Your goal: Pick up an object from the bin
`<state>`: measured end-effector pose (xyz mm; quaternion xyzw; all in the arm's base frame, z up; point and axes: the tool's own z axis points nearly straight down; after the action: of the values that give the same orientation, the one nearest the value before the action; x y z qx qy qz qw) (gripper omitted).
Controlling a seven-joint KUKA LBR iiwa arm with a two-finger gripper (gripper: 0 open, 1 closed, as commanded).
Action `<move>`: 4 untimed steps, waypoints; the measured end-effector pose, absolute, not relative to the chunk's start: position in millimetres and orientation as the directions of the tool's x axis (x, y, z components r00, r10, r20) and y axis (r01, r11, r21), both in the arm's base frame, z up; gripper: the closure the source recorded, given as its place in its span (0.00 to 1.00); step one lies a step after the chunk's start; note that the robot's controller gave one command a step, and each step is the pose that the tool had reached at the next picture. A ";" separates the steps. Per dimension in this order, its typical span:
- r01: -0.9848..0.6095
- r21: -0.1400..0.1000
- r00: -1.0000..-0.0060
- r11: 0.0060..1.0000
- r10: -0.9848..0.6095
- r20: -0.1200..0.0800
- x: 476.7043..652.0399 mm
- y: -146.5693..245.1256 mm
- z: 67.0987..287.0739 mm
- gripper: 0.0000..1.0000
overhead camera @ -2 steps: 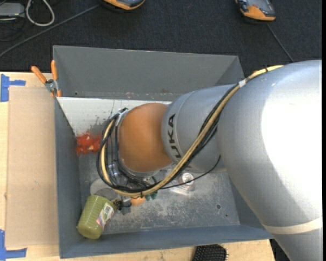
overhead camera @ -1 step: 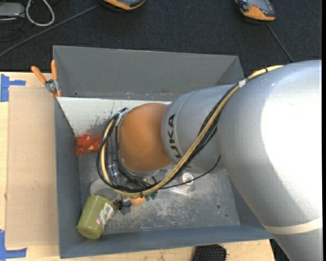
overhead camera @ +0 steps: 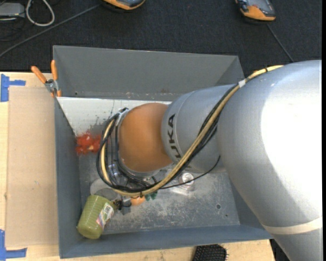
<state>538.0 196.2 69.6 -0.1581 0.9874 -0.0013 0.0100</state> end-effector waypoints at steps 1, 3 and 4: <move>-0.312 -0.006 -0.950 0.950 -0.312 -0.019 538.0 196.2 69.5 1.00; -0.349 -0.006 -0.937 0.937 -0.349 -0.020 602.8 221.2 69.1 1.00; -0.349 -0.006 -0.937 0.937 -0.349 -0.020 602.8 221.2 69.1 1.00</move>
Offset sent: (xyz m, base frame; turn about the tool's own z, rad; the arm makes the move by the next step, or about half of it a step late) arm 0.0000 0.0000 0.0000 0.0000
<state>602.8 221.2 69.1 -0.1772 0.9841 -0.0010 0.0103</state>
